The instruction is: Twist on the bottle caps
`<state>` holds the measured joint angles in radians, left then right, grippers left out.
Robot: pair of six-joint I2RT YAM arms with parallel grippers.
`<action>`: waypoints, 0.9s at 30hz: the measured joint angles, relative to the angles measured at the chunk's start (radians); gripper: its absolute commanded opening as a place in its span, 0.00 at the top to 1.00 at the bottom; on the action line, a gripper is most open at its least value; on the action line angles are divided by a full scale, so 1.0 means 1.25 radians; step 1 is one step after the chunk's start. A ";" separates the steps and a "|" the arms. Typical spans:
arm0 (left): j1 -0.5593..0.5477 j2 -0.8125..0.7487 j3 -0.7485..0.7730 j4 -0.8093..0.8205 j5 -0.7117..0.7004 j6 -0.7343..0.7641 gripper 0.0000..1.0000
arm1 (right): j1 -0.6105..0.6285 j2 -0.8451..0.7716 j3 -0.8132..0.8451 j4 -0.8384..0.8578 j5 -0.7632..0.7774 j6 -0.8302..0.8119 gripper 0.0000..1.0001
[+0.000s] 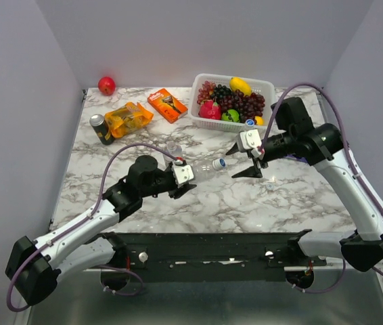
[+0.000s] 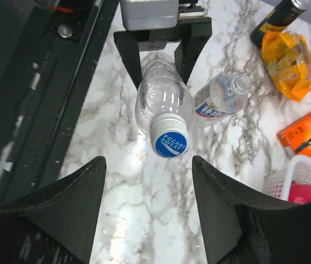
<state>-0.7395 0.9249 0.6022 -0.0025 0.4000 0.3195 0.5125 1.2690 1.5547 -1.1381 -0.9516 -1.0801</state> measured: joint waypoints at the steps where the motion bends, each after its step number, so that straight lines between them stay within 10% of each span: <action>1: 0.002 0.000 0.005 -0.003 0.005 0.006 1.00 | 0.006 0.001 -0.014 0.011 0.006 -0.033 0.30; 27: 0.006 0.013 0.010 -0.013 0.030 0.034 1.00 | 0.064 0.093 0.023 -0.034 0.019 -0.287 0.61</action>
<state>-0.7319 0.9417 0.6151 -0.0189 0.4374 0.3622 0.5930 1.3857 1.5837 -1.1809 -0.9279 -1.4387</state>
